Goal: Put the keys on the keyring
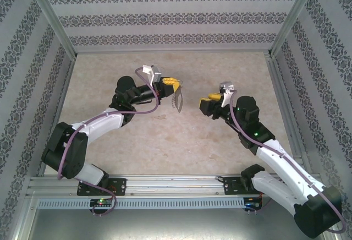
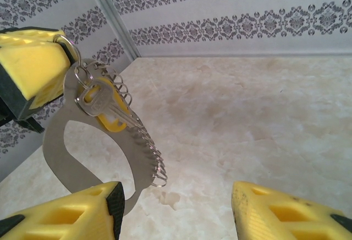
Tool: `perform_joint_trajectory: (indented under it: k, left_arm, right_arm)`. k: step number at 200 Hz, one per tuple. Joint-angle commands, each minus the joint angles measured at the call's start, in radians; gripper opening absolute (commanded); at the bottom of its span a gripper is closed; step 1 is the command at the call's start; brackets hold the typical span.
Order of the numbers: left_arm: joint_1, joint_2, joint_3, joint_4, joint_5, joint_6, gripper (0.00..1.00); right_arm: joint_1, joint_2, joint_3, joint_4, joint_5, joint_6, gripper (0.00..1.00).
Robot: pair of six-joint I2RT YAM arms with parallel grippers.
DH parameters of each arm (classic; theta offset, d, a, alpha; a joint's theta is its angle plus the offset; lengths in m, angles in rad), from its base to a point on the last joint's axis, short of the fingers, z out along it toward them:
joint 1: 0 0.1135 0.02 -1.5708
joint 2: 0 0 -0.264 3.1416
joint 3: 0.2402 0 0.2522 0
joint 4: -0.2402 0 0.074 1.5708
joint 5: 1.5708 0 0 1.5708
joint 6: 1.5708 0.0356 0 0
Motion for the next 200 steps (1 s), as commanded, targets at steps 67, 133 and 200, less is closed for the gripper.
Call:
perform_joint_trajectory:
  k: [67,133,200]
  left_arm:
    - [-0.012,-0.013,0.002,0.215,0.022,-0.14,0.0]
    - [-0.019,-0.018,0.008,0.194,0.023,-0.131,0.0]
    - [-0.025,-0.004,0.018,0.245,0.023,-0.177,0.0]
  right_arm:
    - [0.048,-0.003,-0.014,0.145,0.068,-0.009,0.55]
    - [0.175,0.178,0.091,0.232,0.048,-0.027,0.54]
    - [0.23,0.252,0.12,0.249,0.088,-0.061,0.54]
